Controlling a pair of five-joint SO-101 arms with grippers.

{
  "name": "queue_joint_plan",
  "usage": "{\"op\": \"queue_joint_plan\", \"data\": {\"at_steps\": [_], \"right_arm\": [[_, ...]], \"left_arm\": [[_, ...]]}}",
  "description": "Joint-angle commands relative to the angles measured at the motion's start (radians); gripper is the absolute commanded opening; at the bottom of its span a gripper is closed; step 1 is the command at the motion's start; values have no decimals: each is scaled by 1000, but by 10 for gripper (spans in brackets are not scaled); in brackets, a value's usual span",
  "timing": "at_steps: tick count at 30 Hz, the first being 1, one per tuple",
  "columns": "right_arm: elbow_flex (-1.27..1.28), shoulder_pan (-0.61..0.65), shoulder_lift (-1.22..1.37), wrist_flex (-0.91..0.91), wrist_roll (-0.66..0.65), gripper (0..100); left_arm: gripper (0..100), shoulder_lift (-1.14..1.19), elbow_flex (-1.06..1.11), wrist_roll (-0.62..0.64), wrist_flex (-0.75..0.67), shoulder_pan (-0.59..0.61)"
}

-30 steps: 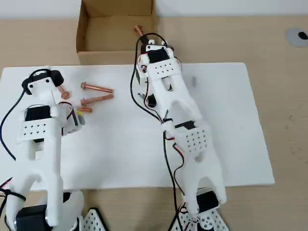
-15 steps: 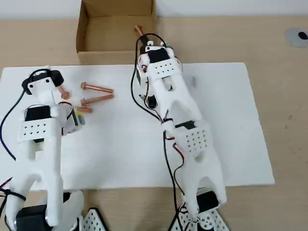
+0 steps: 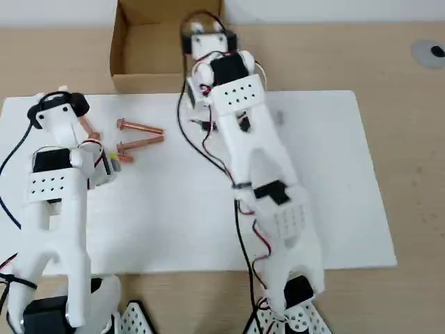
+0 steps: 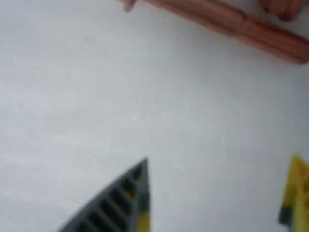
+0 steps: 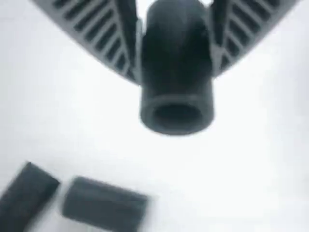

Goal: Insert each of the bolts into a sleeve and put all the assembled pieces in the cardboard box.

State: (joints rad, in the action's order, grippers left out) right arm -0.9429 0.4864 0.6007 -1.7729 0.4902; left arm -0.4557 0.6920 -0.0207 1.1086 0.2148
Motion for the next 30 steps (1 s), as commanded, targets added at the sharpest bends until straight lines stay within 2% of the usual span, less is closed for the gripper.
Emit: {"op": "queue_joint_plan", "data": {"at_steps": [1,5,12,16,20,22,30], "right_arm": [[-59,65,-251,-15,-35,12],[25,124,-470,-15,-68,11],[351,189,-909,-15,-133,11],[585,173,-1113,2,-135,11],[932,150,-1279,74,-137,11],[1130,137,-1372,175,-143,11],[1883,93,-1845,838,-394,10]], "left_arm": [[207,-2,-60,-8,5,14],[207,-36,-52,-8,2,14],[207,-214,-48,-8,3,14],[207,-312,-5,-8,-3,5],[207,-386,44,-8,-5,5],[207,-415,69,-8,-17,5],[207,-545,212,0,-206,5]]}}
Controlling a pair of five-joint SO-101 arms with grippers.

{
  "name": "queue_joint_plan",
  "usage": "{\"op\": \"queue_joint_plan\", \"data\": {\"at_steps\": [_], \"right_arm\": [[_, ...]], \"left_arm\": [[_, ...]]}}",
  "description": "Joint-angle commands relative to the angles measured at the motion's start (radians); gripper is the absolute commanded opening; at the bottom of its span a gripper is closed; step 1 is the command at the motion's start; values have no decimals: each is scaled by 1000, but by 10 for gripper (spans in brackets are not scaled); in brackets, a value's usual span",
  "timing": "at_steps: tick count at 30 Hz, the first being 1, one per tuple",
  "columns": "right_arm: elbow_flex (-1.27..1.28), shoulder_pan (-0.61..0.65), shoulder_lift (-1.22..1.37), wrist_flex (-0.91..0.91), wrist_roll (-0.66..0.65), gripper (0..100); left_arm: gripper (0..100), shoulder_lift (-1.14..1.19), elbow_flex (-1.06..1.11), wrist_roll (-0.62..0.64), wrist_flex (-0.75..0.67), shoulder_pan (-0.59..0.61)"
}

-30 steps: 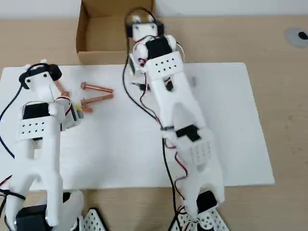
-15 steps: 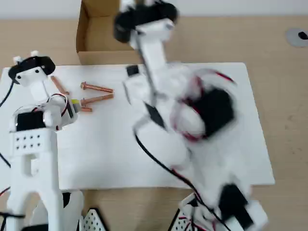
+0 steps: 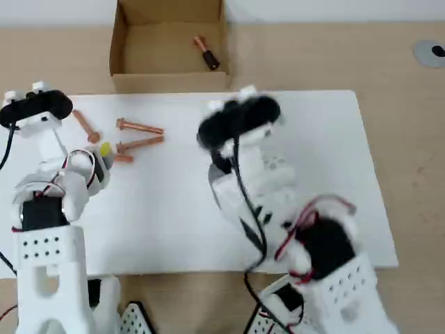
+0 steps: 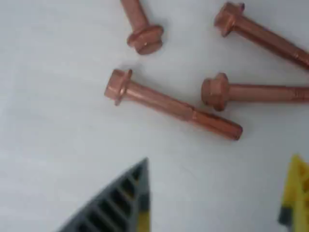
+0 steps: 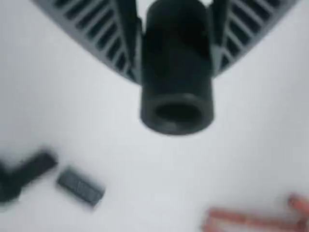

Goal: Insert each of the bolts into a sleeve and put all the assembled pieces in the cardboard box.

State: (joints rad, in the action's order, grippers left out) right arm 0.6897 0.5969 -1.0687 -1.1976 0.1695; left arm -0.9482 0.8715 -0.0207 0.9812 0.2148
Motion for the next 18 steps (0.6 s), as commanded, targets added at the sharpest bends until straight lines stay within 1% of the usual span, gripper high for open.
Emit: {"op": "queue_joint_plan", "data": {"at_steps": [1,2,3,5,7,9,14,18], "right_arm": [[329,-18,-228,333,-94,10],[400,-18,-272,393,-106,10],[461,-18,-311,440,-110,10],[549,-18,-354,505,-110,10],[576,-18,-364,509,-110,10],[576,-18,-355,509,-109,10],[564,-18,-331,494,-110,10],[542,-18,-302,439,-110,9]], "left_arm": [[207,-59,54,11,-110,5],[207,-62,74,48,-143,6],[207,-56,87,115,-170,11],[207,-30,107,284,-213,12],[206,16,110,445,-235,12],[206,68,103,574,-258,11],[206,197,117,753,-402,51],[206,309,91,813,-462,55]]}}
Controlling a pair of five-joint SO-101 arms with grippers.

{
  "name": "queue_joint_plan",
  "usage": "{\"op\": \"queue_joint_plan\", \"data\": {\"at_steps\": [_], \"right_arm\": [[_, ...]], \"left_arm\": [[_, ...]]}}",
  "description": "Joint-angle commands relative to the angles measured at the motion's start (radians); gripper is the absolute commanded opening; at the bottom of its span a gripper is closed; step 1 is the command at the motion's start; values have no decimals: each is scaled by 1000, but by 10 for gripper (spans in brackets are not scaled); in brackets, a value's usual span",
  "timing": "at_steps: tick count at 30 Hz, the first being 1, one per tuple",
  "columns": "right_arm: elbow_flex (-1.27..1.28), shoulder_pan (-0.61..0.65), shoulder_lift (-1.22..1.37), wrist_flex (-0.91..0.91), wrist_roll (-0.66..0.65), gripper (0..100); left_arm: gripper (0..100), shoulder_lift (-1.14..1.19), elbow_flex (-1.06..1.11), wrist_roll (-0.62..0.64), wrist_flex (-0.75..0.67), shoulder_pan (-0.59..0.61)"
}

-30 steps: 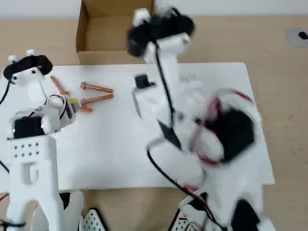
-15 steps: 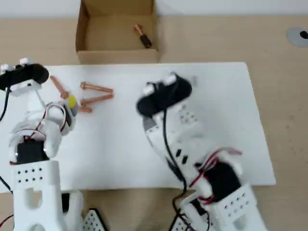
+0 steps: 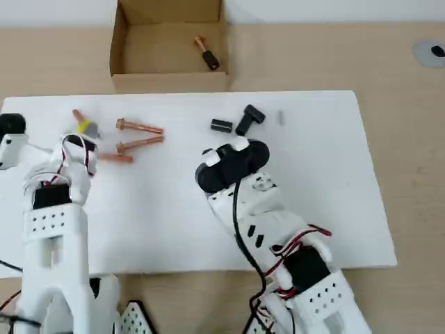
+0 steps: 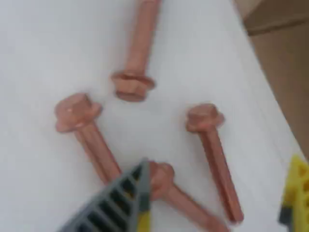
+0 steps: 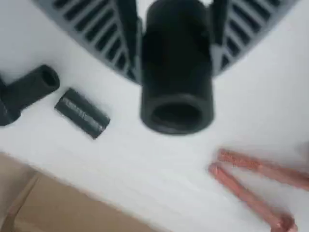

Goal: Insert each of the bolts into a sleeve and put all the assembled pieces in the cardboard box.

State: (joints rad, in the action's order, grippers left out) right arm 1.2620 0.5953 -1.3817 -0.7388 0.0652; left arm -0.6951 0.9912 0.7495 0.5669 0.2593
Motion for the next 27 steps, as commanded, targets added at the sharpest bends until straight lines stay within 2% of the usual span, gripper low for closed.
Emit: {"op": "queue_joint_plan", "data": {"at_steps": [1,5,13,21,27], "right_arm": [[-38,-16,15,-29,-6,9],[-68,-18,21,-37,-6,9],[-70,-18,22,-94,-6,9],[-71,-22,21,-120,-5,9],[-73,-33,21,-152,-5,9]], "left_arm": [[206,85,-32,60,-57,6],[185,213,-52,143,-49,3],[88,395,-313,161,196,11],[88,458,-396,155,209,14],[89,501,-491,138,344,29]]}}
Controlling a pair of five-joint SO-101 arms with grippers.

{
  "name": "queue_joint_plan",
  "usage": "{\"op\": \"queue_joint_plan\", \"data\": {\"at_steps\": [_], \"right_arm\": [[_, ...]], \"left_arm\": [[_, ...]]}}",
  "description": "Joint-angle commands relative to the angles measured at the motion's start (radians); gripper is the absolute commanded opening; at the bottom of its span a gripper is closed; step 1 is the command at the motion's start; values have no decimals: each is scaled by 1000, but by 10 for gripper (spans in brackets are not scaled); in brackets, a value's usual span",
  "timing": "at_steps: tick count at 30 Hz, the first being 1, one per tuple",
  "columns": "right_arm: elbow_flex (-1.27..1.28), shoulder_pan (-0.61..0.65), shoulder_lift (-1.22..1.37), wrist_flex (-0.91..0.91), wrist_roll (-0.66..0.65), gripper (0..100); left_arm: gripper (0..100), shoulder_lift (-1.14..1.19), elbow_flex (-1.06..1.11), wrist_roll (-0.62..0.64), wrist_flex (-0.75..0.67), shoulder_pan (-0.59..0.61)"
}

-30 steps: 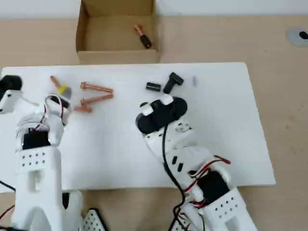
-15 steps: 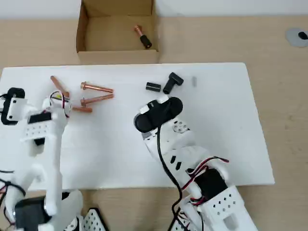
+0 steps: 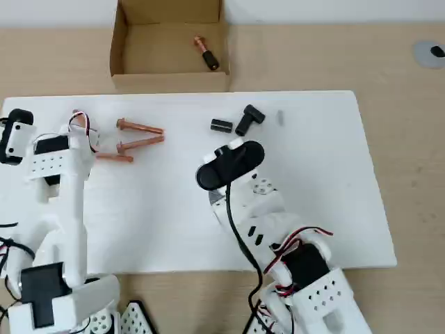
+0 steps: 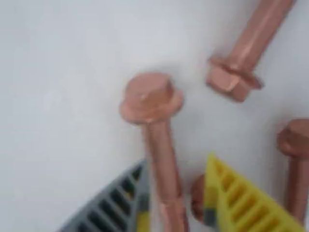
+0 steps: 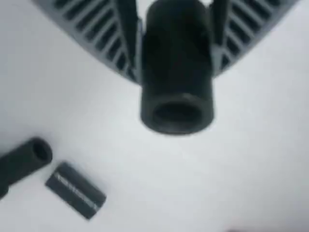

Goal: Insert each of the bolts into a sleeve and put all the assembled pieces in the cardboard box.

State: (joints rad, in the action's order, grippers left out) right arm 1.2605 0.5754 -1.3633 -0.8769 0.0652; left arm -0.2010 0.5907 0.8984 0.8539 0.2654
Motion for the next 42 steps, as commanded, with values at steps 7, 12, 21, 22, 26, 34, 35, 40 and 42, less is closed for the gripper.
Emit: {"op": "queue_joint_plan", "data": {"at_steps": [7,12,21,22,26,34,35,40,42], "right_arm": [[-70,-16,1,-15,-5,9],[-67,-18,2,-15,-5,9],[-65,-18,2,-15,-5,9],[-65,-18,2,-15,-5,9],[-65,-18,2,-15,-5,9],[-65,-18,2,-15,-5,9],[-65,-18,2,-15,-5,9],[-64,-18,2,-15,-5,9],[-64,-18,2,-15,-5,9]], "left_arm": [[88,148,-270,-14,249,38],[84,274,-391,-12,358,37],[84,456,-560,-14,443,3],[84,463,-565,-14,443,0],[84,486,-566,-14,434,-11],[84,559,-566,-84,341,-9],[84,565,-566,-100,331,-9],[84,585,-568,-152,313,-15],[84,570,-583,-167,318,-17]]}}
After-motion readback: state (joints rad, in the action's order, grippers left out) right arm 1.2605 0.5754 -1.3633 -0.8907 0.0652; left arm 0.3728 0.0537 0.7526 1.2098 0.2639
